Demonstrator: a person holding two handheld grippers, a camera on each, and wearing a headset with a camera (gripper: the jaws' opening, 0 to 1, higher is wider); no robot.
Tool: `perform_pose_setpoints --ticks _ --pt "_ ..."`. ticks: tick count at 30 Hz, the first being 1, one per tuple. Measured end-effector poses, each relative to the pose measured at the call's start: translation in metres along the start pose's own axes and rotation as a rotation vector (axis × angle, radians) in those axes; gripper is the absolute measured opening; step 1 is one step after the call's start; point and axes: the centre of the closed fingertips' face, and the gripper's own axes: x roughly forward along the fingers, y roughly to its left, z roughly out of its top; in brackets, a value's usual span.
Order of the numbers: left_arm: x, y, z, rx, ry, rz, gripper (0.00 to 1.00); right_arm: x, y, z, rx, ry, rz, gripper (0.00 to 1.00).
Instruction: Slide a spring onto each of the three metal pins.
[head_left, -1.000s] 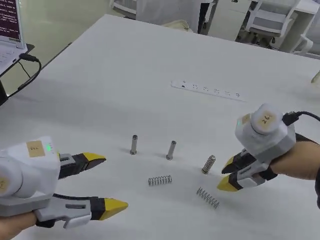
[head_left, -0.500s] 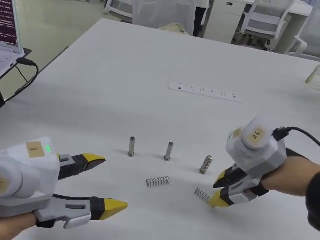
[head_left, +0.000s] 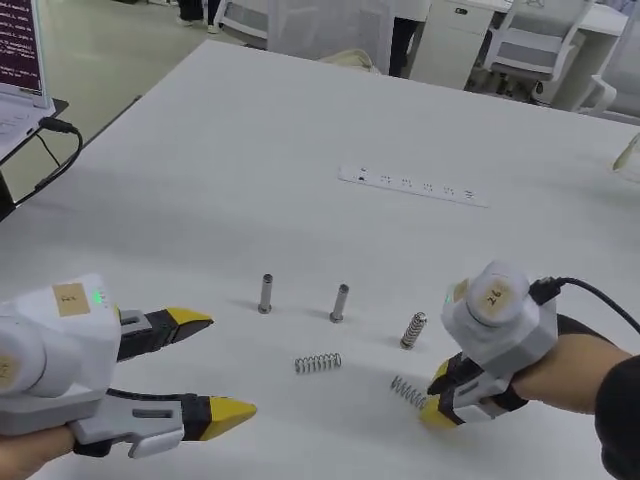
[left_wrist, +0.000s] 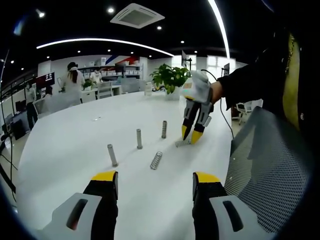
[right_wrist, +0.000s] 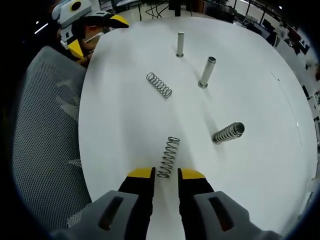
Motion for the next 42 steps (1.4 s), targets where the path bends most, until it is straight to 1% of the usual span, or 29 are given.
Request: perform_pose_setpoints --ticks 4,8,13,16,23,34,42 --pt "0.000 -0.001 -0.001 -0.002 0.000 -0.002 0.55 0.004 0.001 -0.001 -0.014 0.013 -0.004 0.14" --pt "0.000 -0.001 0.000 -0.002 -0.003 -0.002 0.55 0.003 0.000 -0.001 -0.016 0.017 -0.011 0.13" --pt "0.000 0.000 0.000 -0.001 -0.004 -0.001 0.55 0.003 0.001 -0.002 -0.030 0.025 -0.030 0.13" --pt "0.001 -0.001 0.001 -0.001 -0.005 -0.003 0.54 0.003 -0.001 -0.002 -0.045 0.028 -0.043 0.11" --pt "0.000 -0.001 0.000 -0.002 -0.004 -0.003 0.54 0.002 -0.004 -0.005 -0.058 0.041 -0.066 0.11" --pt "0.000 -0.002 0.001 0.000 -0.002 -0.006 0.54 0.002 -0.007 -0.005 -0.075 0.044 -0.069 0.09" --pt "0.000 -0.003 0.003 0.009 0.001 -0.012 0.53 -0.002 -0.008 0.000 -0.072 0.031 -0.067 0.08"
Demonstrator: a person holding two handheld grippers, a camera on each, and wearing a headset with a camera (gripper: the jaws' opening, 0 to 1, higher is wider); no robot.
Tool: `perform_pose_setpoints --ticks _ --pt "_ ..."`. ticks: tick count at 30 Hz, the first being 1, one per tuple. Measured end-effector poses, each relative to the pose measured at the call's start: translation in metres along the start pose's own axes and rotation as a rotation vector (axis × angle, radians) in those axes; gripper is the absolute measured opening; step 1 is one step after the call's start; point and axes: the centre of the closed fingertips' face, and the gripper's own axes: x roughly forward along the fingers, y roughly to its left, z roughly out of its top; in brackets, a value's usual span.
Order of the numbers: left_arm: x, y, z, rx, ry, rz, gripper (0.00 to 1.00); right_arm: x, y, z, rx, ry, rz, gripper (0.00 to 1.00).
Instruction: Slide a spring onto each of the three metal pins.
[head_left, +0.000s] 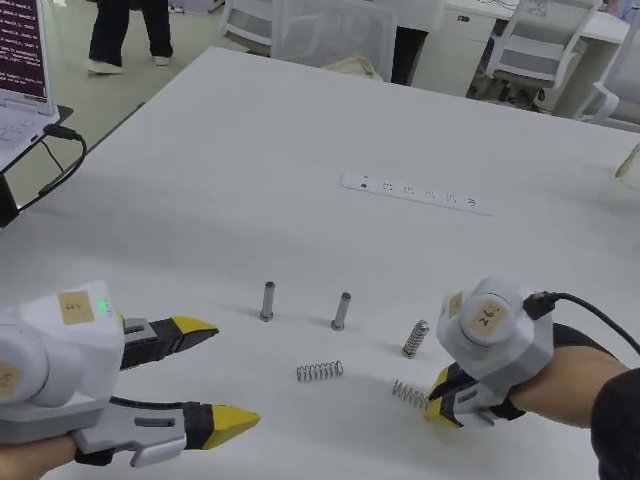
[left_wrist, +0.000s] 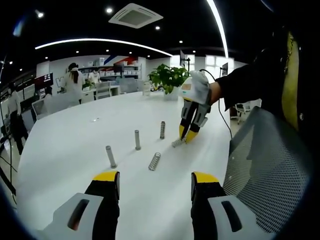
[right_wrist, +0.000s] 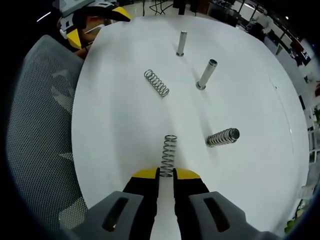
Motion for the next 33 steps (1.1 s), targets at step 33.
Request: perform_pose_setpoints --ticks 33 --pt "0.022 -0.019 0.011 0.064 0.002 -0.104 0.49 -0.034 0.019 0.050 -0.018 -0.119 0.078 0.08"
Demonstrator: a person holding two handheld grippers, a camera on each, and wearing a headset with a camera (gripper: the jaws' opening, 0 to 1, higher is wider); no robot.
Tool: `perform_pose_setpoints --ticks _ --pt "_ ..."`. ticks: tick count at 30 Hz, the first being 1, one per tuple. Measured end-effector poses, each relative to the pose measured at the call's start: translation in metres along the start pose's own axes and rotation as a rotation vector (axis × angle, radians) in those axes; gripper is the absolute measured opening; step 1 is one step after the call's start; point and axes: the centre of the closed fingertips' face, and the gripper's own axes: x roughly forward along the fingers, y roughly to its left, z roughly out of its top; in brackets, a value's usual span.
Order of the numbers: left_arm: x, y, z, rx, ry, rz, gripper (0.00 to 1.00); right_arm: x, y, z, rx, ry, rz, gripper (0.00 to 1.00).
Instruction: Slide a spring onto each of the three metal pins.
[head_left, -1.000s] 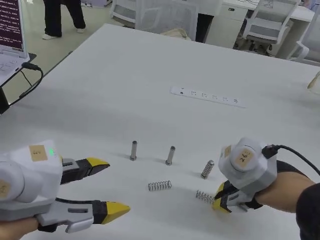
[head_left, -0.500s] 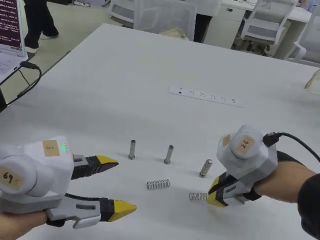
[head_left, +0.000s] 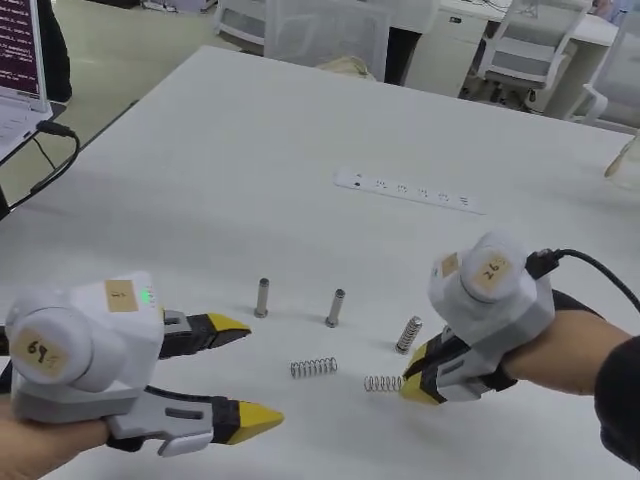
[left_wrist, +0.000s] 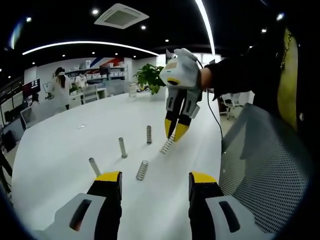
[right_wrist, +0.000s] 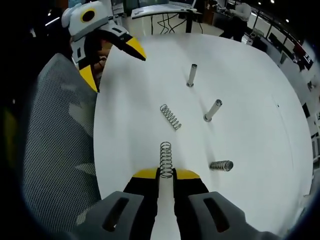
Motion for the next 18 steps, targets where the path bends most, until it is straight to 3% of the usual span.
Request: perform_pose_setpoints --ticks 11,18 --pt "0.003 -0.003 0.005 0.012 -0.005 -0.015 0.46 -0.014 0.022 0.045 -0.044 -0.107 0.049 0.08" --pt "0.009 -0.008 0.010 0.039 -0.007 -0.035 0.42 -0.017 0.031 0.062 -0.079 -0.126 0.068 0.08"
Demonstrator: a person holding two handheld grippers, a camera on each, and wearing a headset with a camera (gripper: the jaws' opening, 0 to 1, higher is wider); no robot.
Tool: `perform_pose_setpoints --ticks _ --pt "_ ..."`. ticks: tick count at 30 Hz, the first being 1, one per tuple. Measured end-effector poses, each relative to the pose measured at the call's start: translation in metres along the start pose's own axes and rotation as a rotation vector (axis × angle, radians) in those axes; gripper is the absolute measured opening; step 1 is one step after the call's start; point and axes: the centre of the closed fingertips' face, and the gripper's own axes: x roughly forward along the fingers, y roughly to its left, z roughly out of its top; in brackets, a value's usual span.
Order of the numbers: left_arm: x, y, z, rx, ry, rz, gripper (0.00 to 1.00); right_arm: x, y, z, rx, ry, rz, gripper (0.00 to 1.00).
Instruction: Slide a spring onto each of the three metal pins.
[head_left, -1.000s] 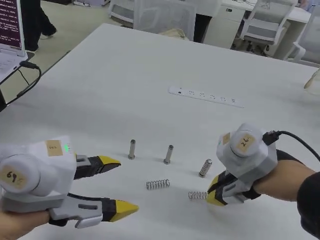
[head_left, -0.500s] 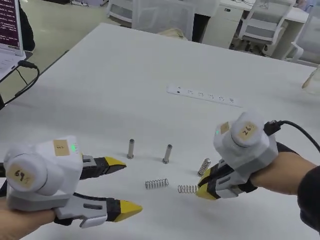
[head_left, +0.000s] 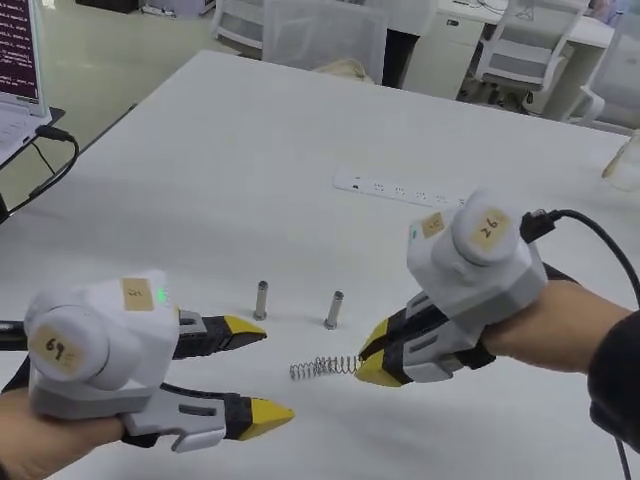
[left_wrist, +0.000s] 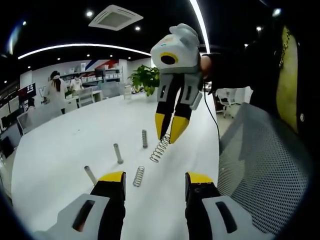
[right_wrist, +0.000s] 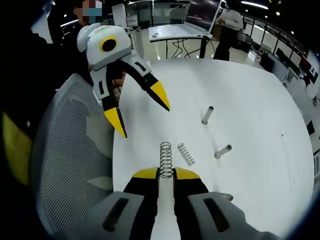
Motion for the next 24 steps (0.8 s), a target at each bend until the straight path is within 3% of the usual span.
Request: perform_pose_setpoints --ticks 11,24 --pt "0.009 -0.008 0.001 0.045 0.016 -0.046 0.35 0.003 0.014 0.012 -0.050 0.020 0.039 0.08" --pt "0.017 -0.017 0.004 0.099 0.016 -0.081 0.23 0.005 0.021 0.017 -0.079 0.038 0.057 0.08"
